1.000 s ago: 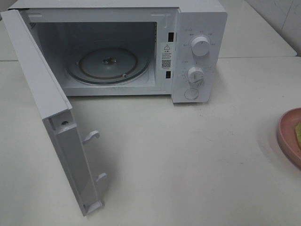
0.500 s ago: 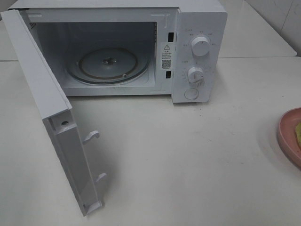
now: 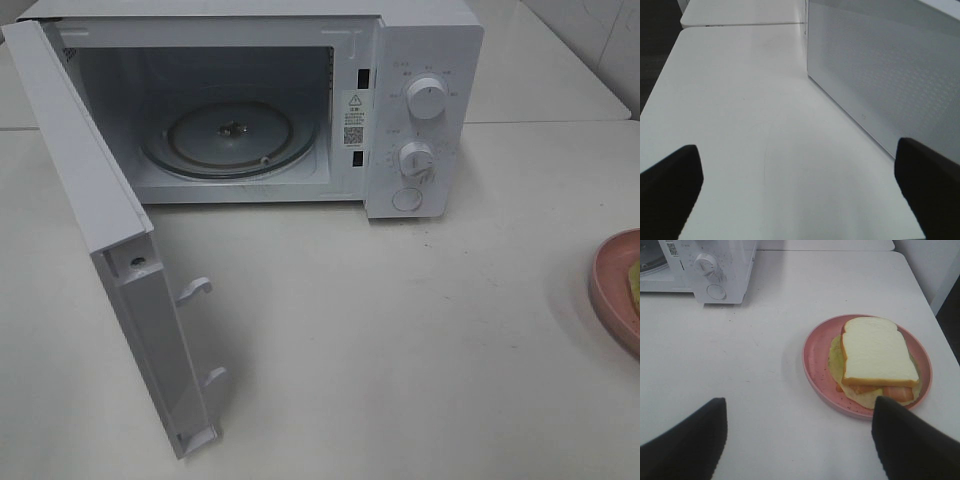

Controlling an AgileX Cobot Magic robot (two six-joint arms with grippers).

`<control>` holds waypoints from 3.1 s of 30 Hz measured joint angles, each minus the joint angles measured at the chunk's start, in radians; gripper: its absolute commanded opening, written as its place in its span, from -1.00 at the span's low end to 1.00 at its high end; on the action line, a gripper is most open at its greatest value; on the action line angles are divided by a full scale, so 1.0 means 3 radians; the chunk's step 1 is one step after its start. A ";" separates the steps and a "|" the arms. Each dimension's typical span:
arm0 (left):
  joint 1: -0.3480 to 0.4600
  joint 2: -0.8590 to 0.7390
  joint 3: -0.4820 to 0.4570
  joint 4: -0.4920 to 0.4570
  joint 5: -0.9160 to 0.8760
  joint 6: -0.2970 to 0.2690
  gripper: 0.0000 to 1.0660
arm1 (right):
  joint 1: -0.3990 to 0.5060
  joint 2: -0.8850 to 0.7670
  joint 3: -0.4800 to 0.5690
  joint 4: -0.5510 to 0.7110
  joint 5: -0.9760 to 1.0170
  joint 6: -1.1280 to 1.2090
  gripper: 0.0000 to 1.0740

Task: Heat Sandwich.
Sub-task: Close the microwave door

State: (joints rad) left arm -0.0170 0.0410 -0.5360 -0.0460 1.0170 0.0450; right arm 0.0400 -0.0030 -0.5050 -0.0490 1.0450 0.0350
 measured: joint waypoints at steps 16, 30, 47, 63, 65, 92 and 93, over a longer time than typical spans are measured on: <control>0.0000 0.1200 -0.0033 0.0093 -0.0960 0.0000 -0.99 | 0.0000 0.0000 0.0000 0.0000 0.0000 0.0000 0.42; 0.0000 0.2333 0.0347 0.0173 -0.2770 0.0000 -0.99 | 0.0000 0.0000 0.0000 0.0000 0.0000 0.0000 0.42; 0.0000 0.3323 0.1237 0.0227 -0.5420 -0.0013 -0.99 | 0.0000 0.0000 0.0000 0.0000 0.0000 0.0000 0.42; -0.0203 0.4487 0.0983 0.1280 -0.6153 -0.0667 -0.99 | 0.0000 0.0000 0.0000 0.0000 0.0000 0.0000 0.42; -0.0273 0.4530 0.0960 0.1270 -0.6163 -0.0667 -0.99 | 0.0000 0.0000 0.0000 0.0000 0.0000 0.0000 0.42; -0.1927 0.5367 0.0360 -0.0713 -0.6513 0.0260 -0.99 | 0.0000 0.0000 0.0000 0.0000 0.0000 0.0000 0.42; -0.1960 0.5400 0.0310 -0.0750 -0.6513 0.0277 -0.99 | 0.0000 0.0000 0.0000 0.0000 0.0000 0.0000 0.42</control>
State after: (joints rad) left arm -0.6050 1.6610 -0.4430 -0.2710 -0.9370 0.1280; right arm 0.0400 -0.0030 -0.5050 -0.0490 1.0450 0.0350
